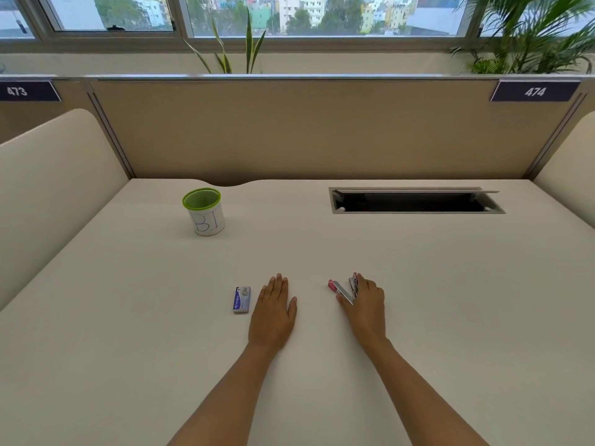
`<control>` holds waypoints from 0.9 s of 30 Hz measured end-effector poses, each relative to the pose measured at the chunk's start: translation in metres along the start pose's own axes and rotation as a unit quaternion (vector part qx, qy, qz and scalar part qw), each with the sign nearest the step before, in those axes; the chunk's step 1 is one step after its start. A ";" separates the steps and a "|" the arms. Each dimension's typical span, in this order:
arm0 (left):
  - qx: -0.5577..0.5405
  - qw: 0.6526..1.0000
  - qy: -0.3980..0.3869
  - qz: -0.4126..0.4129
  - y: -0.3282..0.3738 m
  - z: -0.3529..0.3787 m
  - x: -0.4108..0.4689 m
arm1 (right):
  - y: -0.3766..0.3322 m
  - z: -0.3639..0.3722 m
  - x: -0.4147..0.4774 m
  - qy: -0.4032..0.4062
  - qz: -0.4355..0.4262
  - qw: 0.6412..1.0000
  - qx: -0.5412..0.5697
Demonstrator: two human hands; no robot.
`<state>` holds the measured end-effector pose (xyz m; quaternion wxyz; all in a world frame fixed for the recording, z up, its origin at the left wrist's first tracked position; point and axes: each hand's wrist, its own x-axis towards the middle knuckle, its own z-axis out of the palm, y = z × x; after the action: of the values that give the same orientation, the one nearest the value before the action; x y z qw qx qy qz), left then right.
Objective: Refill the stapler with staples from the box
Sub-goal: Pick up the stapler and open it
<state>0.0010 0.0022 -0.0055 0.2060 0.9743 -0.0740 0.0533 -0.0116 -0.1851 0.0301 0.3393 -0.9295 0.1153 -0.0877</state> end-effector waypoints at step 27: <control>-0.020 1.000 -0.005 -0.012 0.002 -0.005 0.000 | -0.019 -0.027 0.012 -0.199 0.190 0.822 0.499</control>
<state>0.0003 0.0024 -0.0004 0.2255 0.9711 -0.0645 0.0445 -0.0039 -0.1903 0.0640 0.7819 -0.5904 0.1604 0.1194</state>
